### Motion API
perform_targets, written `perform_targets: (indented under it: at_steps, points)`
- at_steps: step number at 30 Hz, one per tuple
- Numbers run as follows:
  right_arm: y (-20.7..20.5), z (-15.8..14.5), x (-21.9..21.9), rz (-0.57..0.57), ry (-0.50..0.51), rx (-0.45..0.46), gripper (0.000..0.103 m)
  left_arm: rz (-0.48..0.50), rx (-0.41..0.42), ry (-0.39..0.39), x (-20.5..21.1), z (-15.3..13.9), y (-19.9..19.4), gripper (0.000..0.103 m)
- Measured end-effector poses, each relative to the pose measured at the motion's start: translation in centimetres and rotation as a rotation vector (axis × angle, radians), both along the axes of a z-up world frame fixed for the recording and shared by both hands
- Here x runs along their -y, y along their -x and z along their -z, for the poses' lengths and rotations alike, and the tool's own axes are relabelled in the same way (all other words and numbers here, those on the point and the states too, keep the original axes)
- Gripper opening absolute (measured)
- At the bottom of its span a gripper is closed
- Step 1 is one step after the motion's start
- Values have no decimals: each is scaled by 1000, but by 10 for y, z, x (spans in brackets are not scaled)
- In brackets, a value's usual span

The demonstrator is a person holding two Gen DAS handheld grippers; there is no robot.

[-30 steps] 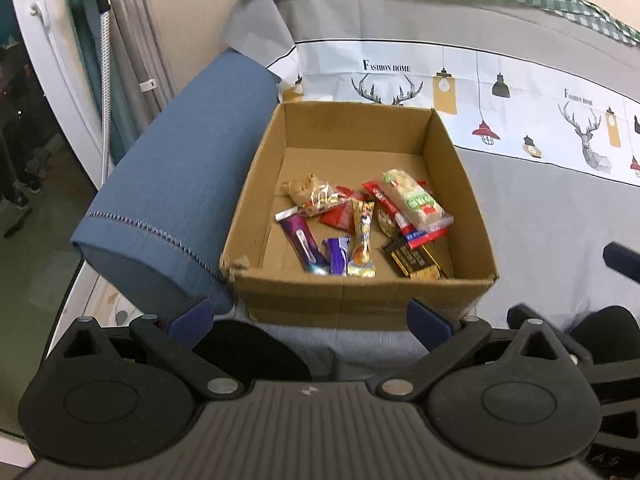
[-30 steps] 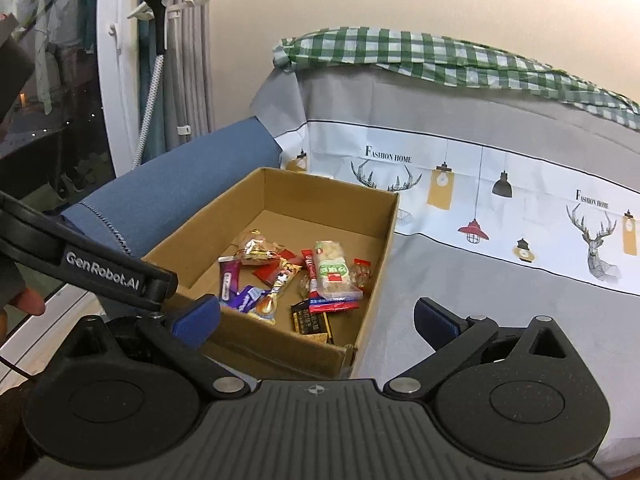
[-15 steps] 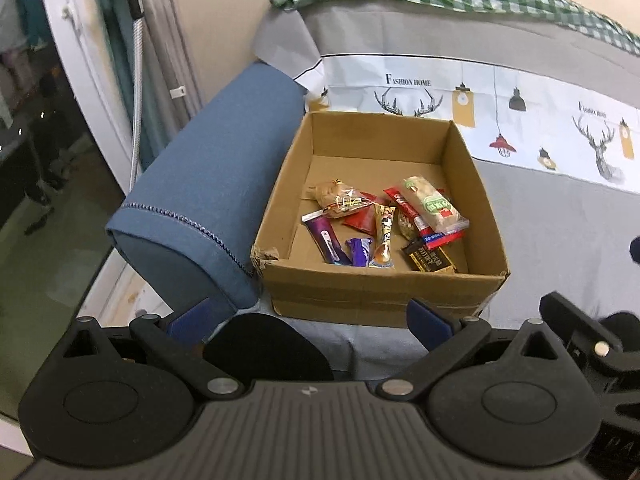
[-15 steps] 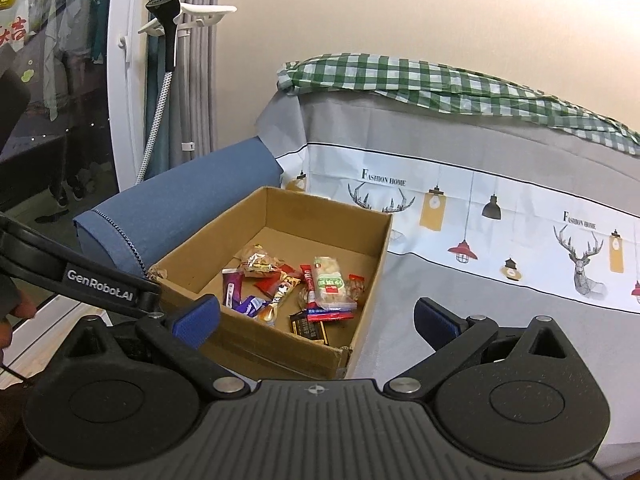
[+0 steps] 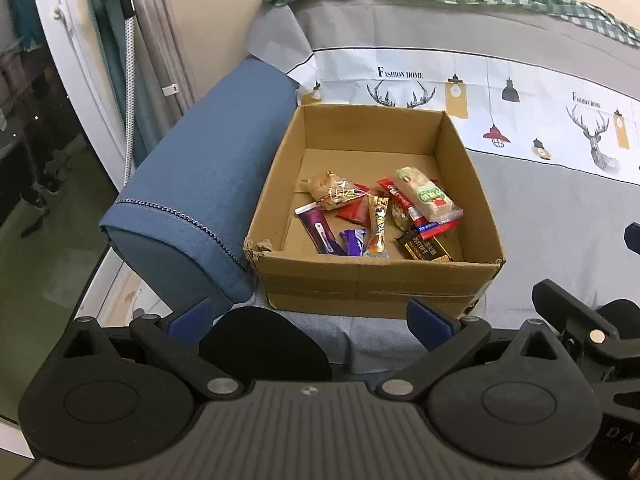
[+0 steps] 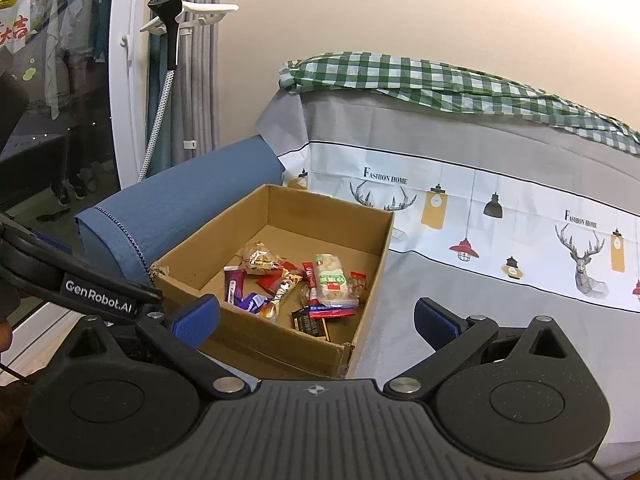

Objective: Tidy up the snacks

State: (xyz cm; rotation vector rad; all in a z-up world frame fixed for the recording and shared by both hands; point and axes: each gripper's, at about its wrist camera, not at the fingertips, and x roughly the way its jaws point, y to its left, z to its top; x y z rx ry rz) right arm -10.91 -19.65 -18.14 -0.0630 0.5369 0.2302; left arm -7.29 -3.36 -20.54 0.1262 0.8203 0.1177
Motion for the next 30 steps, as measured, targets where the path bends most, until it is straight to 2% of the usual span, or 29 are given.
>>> perform_targets:
  at_steps: [30]
  points:
    - [0, -1, 2, -5, -3, 3, 102, -3, -9, 21, -1, 1, -1, 103]
